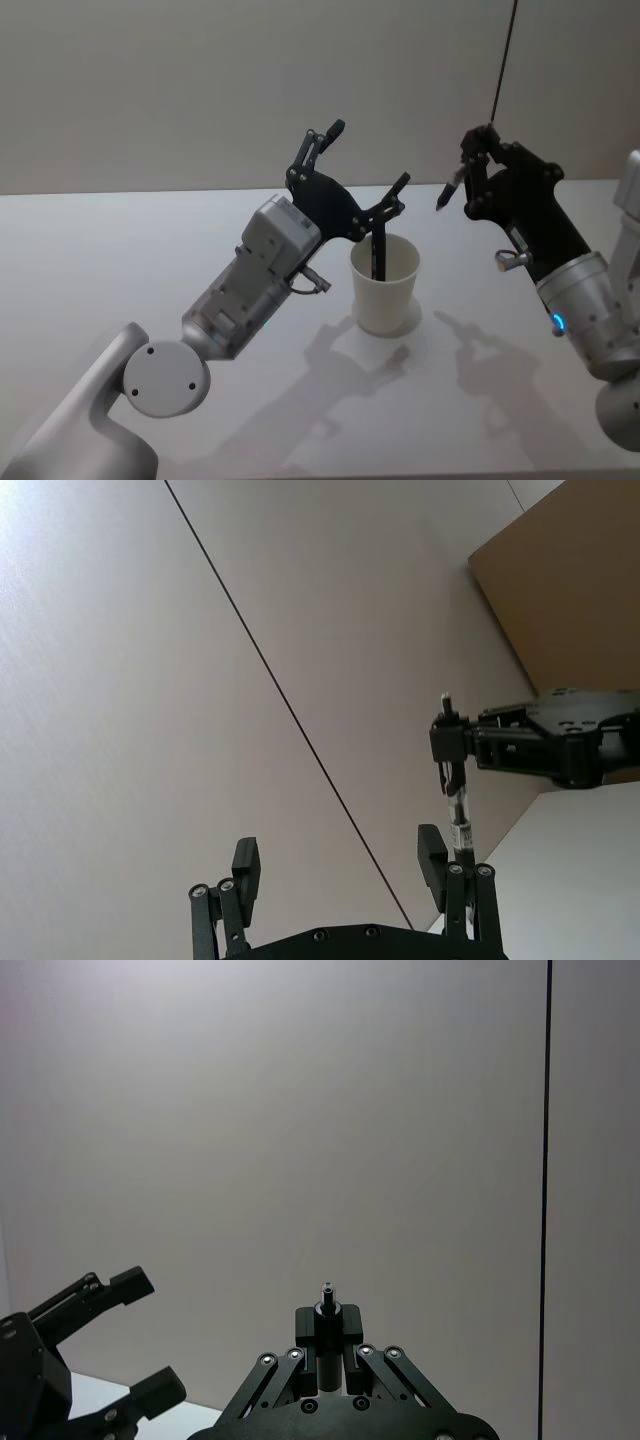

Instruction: Place the pen into the pen holder.

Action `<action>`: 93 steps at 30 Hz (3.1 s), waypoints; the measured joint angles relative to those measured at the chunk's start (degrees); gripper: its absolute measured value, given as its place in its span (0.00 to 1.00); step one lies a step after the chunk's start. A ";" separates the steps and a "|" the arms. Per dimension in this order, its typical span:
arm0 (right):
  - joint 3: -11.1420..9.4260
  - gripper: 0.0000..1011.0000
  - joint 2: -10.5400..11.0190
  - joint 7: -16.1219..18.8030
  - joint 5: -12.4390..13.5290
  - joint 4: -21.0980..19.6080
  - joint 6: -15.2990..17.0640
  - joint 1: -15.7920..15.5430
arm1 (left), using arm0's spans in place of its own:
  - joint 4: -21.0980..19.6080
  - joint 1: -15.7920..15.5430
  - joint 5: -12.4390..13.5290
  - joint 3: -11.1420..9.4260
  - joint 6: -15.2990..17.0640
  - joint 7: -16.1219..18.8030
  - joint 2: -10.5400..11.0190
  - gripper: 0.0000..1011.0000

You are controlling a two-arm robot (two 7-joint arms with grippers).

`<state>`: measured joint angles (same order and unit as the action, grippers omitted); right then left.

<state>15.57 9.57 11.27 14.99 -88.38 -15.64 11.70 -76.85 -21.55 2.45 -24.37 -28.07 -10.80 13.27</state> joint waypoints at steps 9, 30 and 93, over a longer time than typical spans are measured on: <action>0.11 0.13 -0.44 1.09 0.11 2.57 1.60 0.70 | 0.00 0.00 0.00 0.00 0.00 0.00 0.00 0.99; 1.20 0.13 -2.83 3.28 0.13 9.18 1.44 3.37 | 0.00 0.00 0.00 0.00 0.00 0.00 0.00 0.99; 2.07 0.99 -6.36 3.30 -0.02 18.30 0.50 8.26 | 0.00 0.00 0.00 0.00 0.00 0.00 0.00 0.99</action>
<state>17.64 3.21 14.57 14.97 -70.07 -15.14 19.96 -76.85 -21.55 2.45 -24.36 -28.07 -10.80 13.27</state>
